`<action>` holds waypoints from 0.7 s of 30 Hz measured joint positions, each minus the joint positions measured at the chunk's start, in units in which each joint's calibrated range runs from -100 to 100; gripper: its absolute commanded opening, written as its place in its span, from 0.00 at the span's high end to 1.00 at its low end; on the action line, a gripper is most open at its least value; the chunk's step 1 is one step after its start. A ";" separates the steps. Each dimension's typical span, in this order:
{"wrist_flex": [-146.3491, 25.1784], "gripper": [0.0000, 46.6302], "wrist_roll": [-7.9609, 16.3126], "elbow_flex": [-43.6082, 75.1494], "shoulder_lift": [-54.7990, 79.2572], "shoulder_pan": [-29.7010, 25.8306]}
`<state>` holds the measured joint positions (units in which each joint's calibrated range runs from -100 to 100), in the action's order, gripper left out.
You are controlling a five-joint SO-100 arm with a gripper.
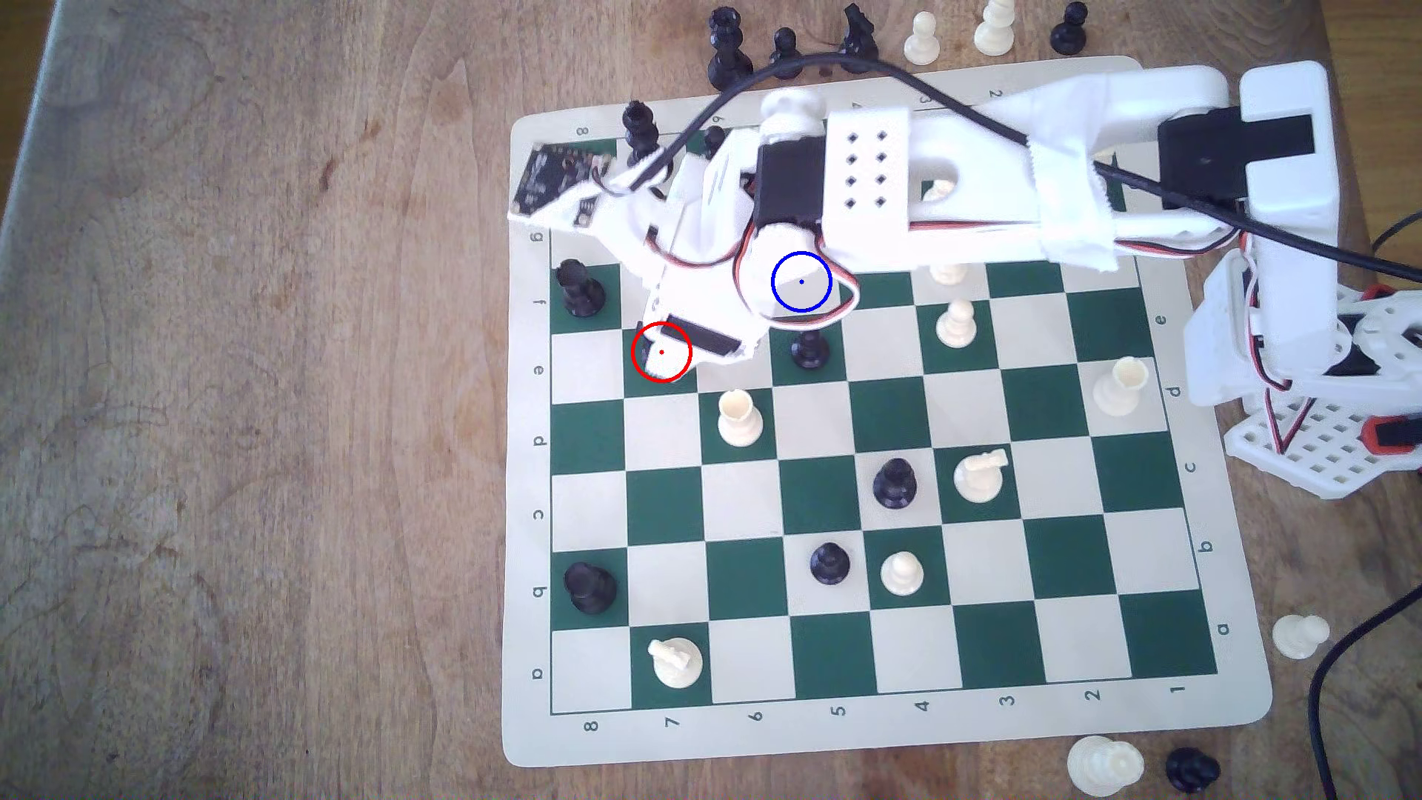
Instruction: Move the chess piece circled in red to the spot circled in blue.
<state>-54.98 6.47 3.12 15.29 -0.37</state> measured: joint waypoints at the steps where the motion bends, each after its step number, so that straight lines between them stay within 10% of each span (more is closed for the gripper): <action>1: 0.24 0.70 0.00 0.00 0.59 -0.07; 21: 5.50 0.74 -0.49 0.00 3.35 0.74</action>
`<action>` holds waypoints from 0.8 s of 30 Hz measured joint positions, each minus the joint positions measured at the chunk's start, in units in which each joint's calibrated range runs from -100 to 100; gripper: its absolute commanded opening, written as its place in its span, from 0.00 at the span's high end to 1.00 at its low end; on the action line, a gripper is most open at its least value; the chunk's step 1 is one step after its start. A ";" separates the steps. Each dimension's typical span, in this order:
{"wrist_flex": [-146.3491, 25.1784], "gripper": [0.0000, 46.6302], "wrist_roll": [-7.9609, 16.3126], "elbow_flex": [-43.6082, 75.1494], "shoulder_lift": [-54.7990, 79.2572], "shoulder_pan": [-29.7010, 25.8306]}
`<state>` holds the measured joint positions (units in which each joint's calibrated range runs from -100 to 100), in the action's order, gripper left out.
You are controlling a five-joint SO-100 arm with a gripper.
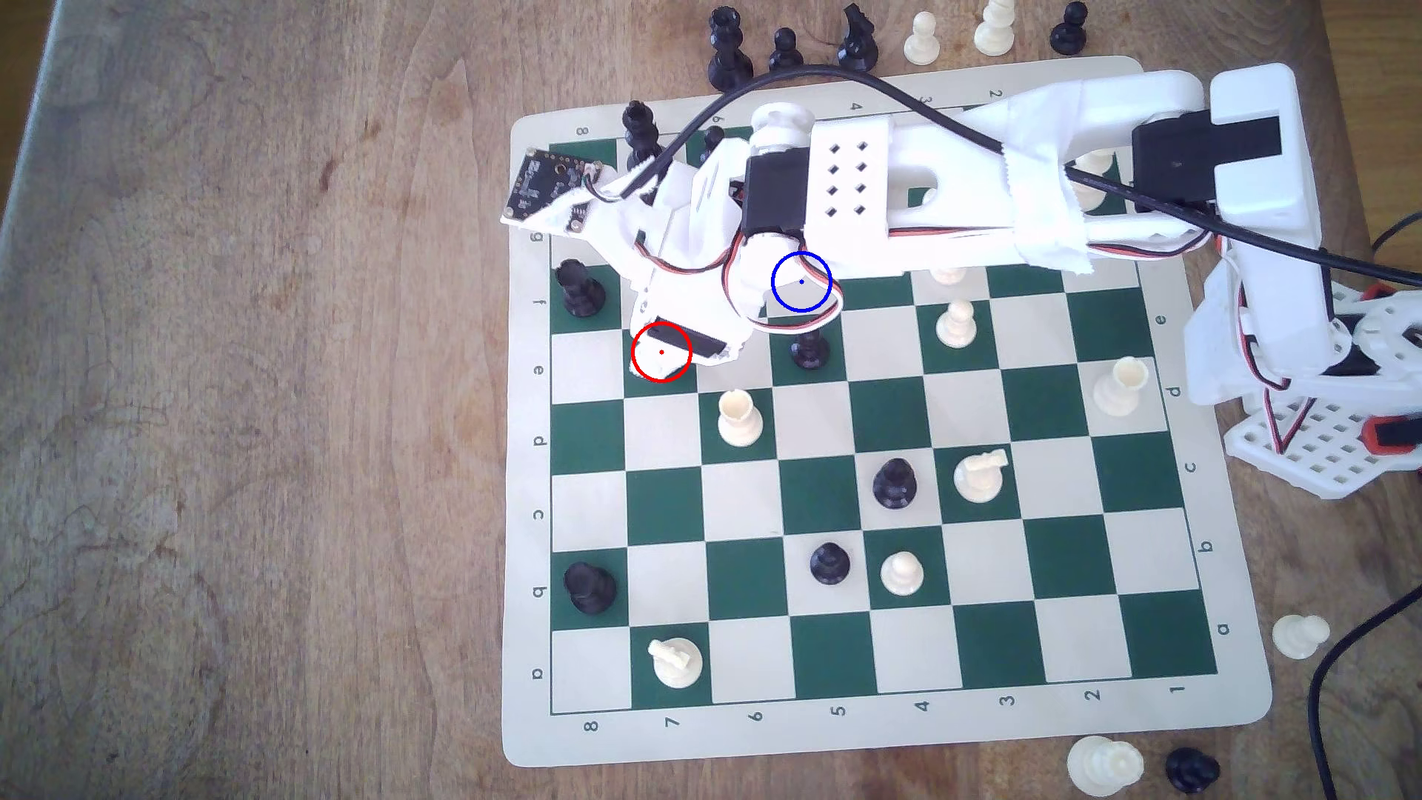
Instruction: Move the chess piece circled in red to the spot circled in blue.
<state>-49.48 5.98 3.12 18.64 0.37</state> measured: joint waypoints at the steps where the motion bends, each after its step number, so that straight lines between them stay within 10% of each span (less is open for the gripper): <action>1: 0.24 0.74 0.00 0.00 0.00 0.00; 18: 0.72 0.78 0.00 0.00 1.51 -0.88; 24: 0.72 0.99 0.00 0.00 1.51 -0.96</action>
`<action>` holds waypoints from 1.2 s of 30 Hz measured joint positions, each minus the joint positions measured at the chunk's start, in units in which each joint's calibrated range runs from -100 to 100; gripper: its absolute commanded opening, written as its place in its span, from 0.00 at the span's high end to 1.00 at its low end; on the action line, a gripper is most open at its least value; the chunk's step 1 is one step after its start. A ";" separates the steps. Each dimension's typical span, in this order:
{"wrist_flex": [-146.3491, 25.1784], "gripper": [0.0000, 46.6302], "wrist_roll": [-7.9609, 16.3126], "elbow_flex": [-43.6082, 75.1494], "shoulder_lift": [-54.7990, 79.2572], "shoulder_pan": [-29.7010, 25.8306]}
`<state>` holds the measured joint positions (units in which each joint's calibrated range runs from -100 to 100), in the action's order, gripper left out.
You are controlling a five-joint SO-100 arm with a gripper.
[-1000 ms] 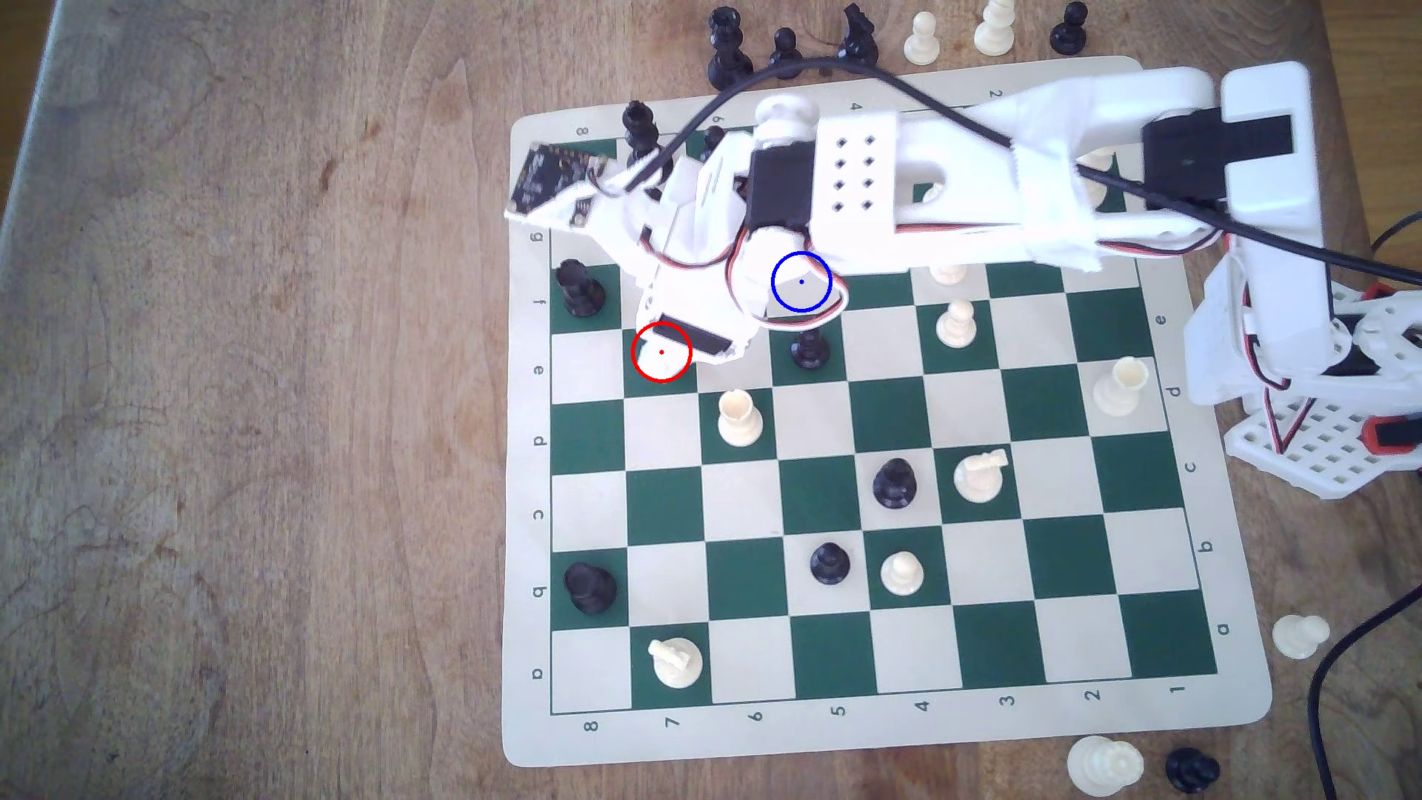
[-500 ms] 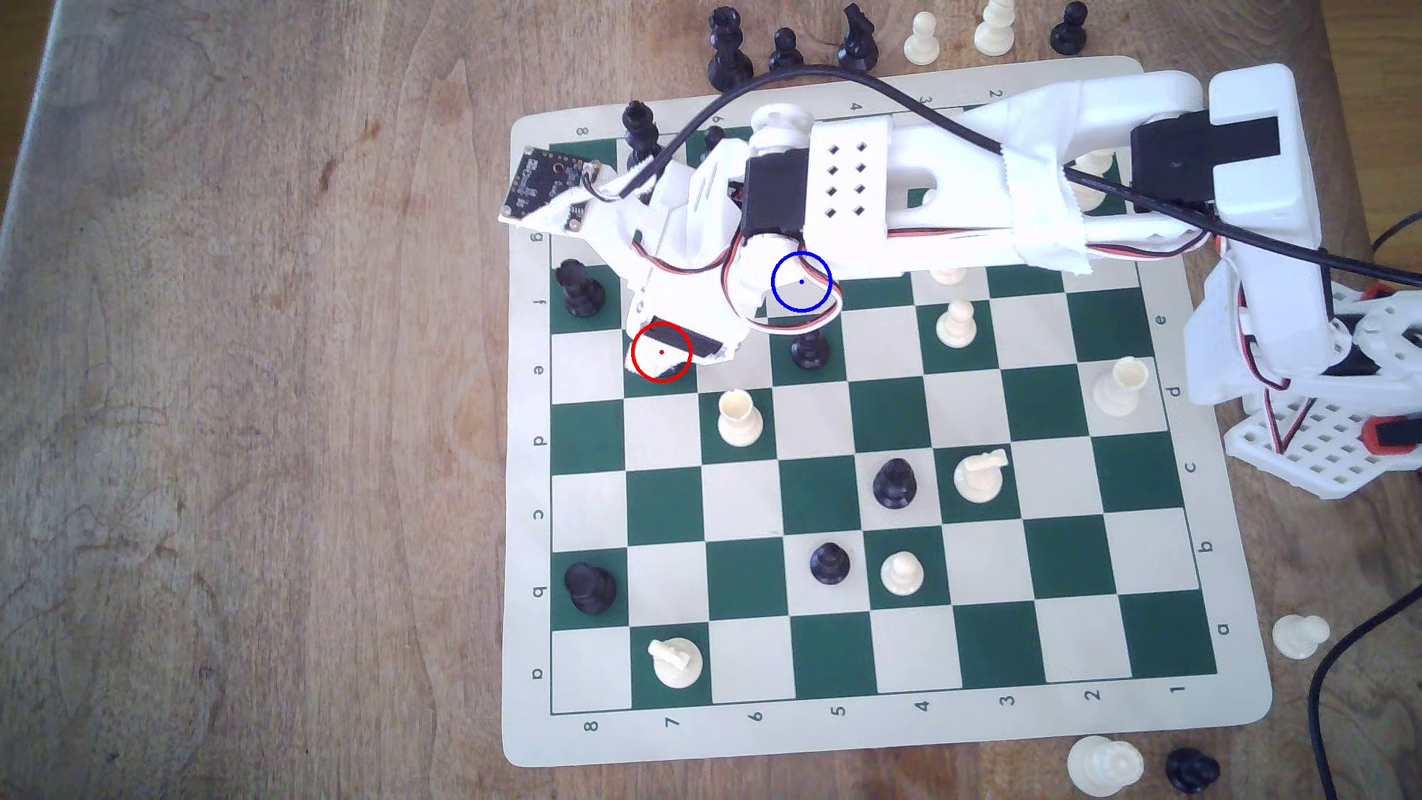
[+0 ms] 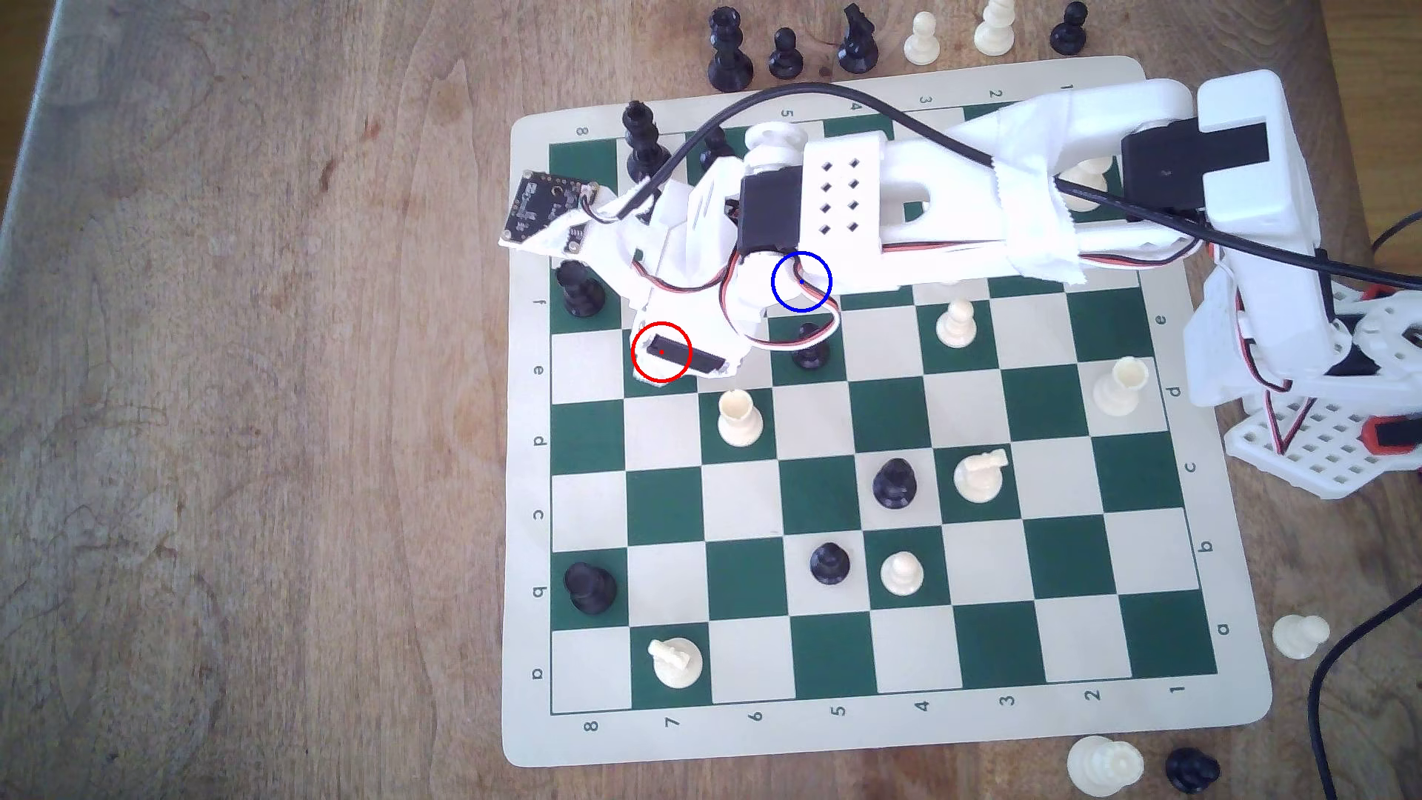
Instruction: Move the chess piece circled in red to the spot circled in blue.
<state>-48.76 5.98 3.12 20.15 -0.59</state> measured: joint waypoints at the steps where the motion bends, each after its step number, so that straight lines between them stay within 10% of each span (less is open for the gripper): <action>1: 0.00 0.99 0.00 0.00 0.00 0.00; 36: -4.54 0.99 -0.29 -26.21 -31.50 5.46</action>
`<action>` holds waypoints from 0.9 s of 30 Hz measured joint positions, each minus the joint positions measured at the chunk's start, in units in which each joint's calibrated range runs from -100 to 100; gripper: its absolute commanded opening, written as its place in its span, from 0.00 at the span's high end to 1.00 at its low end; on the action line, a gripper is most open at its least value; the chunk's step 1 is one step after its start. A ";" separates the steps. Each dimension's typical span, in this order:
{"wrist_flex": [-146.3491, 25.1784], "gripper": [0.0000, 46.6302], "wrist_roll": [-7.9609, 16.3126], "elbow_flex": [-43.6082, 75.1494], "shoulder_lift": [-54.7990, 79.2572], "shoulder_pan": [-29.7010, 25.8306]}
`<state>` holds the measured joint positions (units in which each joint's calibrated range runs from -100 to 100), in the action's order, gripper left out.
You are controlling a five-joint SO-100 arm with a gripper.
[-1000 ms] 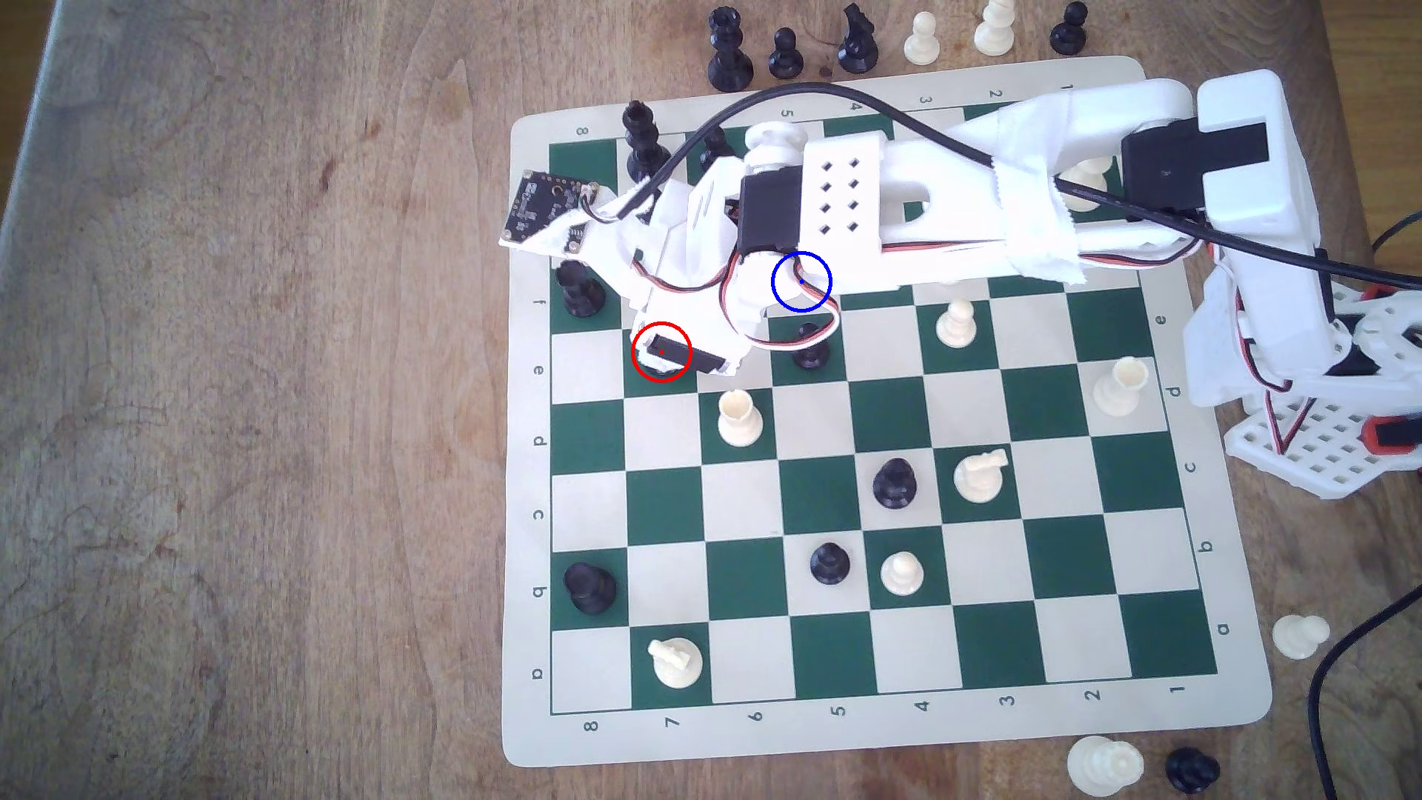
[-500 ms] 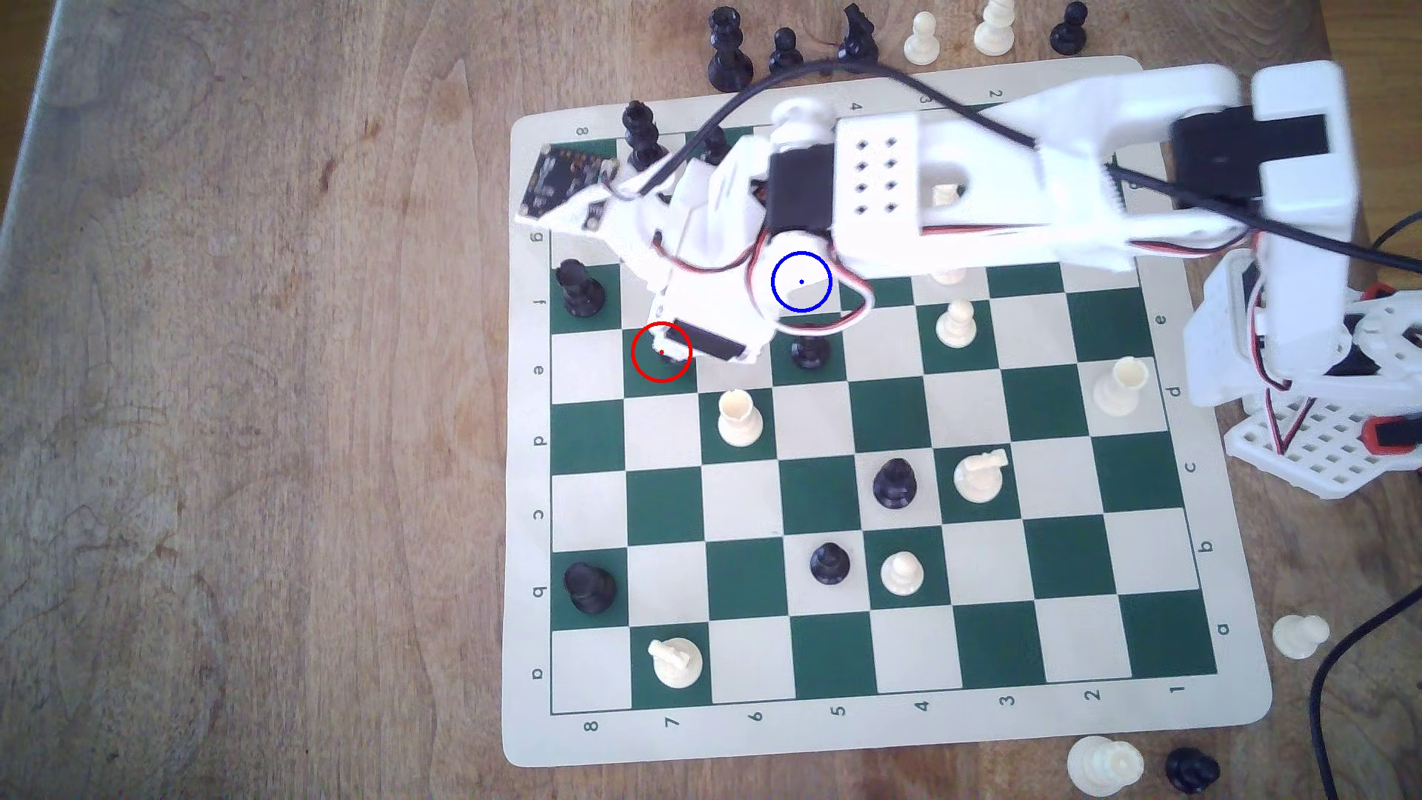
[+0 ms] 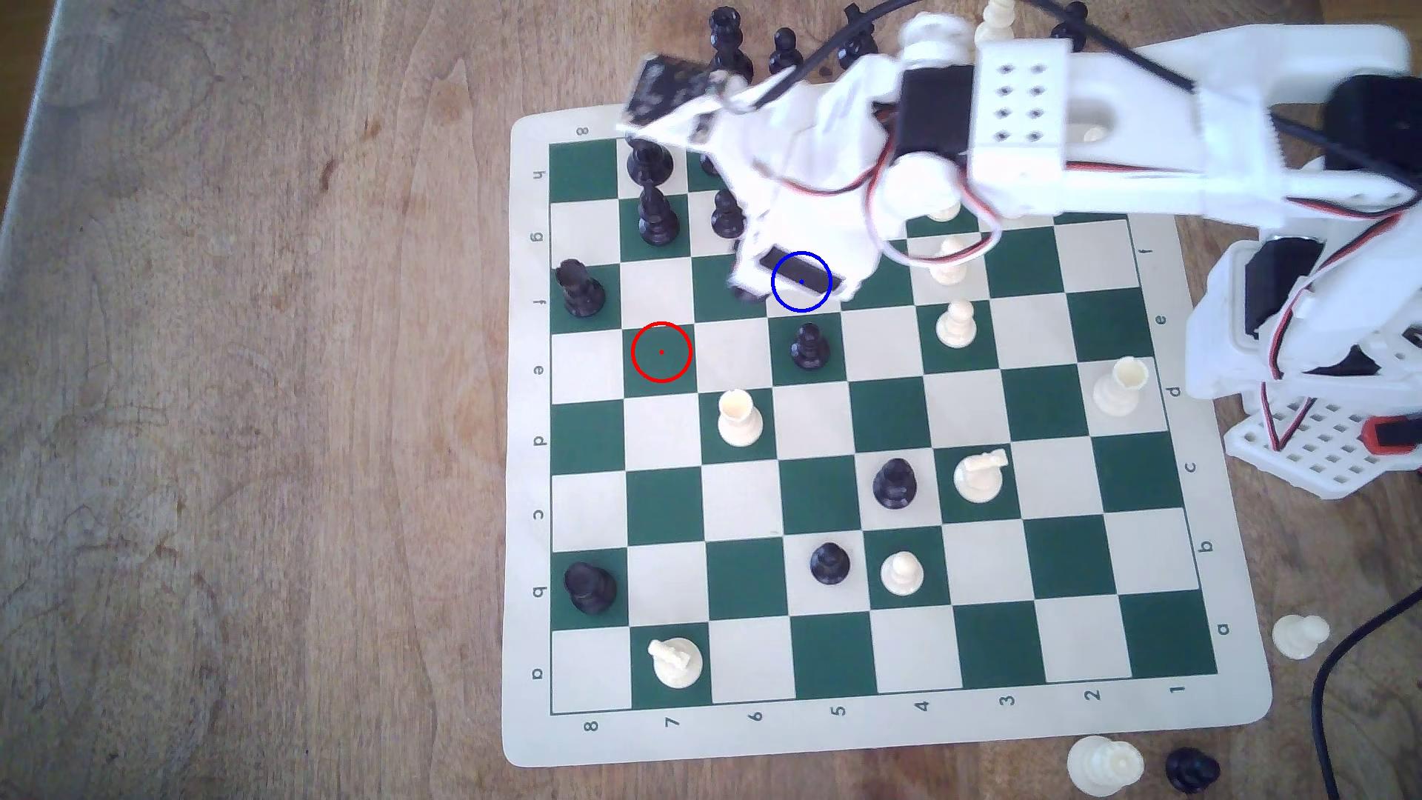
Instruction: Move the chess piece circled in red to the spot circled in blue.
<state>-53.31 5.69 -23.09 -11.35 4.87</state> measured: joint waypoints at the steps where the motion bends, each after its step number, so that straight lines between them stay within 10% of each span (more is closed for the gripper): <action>1: 0.32 0.99 -0.15 -0.99 -0.75 0.52; 27: 11.95 0.99 -2.05 -15.36 -0.25 4.79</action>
<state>-41.35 3.64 -38.45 -11.60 9.66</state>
